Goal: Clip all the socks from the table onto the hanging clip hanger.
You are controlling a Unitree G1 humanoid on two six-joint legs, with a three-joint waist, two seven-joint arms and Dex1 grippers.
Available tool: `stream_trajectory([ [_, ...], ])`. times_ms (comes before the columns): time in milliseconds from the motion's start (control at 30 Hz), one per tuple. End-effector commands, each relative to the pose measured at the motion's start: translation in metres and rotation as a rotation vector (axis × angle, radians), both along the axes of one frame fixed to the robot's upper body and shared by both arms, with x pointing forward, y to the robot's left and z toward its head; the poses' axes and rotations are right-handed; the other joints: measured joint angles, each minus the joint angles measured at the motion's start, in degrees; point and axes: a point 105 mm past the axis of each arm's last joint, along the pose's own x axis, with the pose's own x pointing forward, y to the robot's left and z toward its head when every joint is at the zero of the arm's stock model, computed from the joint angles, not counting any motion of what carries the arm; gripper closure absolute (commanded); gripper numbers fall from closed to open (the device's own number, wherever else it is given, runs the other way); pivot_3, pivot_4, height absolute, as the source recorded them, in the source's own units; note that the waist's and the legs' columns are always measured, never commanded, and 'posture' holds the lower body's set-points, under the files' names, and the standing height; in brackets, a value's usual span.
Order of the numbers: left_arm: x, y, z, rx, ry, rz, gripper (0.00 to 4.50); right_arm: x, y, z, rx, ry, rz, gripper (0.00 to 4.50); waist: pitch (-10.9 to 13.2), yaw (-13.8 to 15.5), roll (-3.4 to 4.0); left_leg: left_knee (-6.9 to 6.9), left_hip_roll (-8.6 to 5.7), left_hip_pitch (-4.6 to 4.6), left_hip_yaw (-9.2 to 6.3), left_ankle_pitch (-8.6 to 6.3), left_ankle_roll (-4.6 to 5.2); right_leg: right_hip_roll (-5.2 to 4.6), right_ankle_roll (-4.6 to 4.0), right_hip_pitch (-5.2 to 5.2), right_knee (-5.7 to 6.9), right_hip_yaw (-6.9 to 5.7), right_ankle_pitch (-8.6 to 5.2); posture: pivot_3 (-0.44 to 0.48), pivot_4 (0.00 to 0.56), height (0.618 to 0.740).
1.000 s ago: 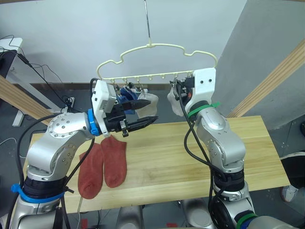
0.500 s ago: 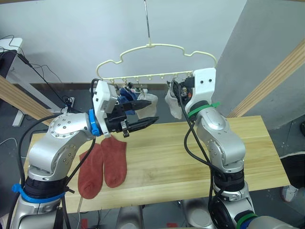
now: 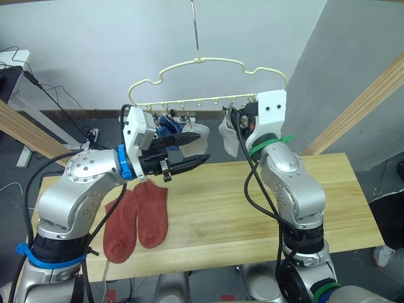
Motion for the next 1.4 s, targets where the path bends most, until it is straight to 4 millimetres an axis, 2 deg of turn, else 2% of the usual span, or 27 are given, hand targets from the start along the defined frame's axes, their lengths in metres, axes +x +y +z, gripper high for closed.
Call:
stream_trajectory([
  [33, -0.006, -0.004, 0.007, -0.003, -0.047, -0.026, 1.76, -0.015, 0.002, 0.013, 0.044, -0.037, 0.007, 1.79, 0.0, 0.0, 0.00, 0.00, 0.00, 0.00, 0.00, 0.00, 0.00, 0.00, 0.00, 0.00, 0.00, 0.00, 0.00, -0.220, 0.292, 0.740],
  [367, -0.006, -0.005, 0.007, -0.004, -0.047, -0.029, 1.76, -0.027, 0.011, 0.015, 0.105, 0.001, 0.021, 1.79, 0.0, 0.0, 0.01, 0.01, 0.01, 0.00, -0.02, 0.00, 0.00, -0.01, 0.00, 0.00, 0.01, -0.01, 0.00, -0.220, 0.292, 0.740],
  [1400, -0.004, -0.005, 0.006, -0.001, -0.051, -0.033, 1.76, -0.021, 0.010, 0.013, 0.140, -0.004, -0.042, 1.79, 0.0, 0.0, 0.01, 0.01, 0.00, 0.00, -0.02, 0.00, 0.00, -0.01, -0.01, 0.00, 0.02, -0.02, 0.00, -0.220, 0.285, 0.740],
])
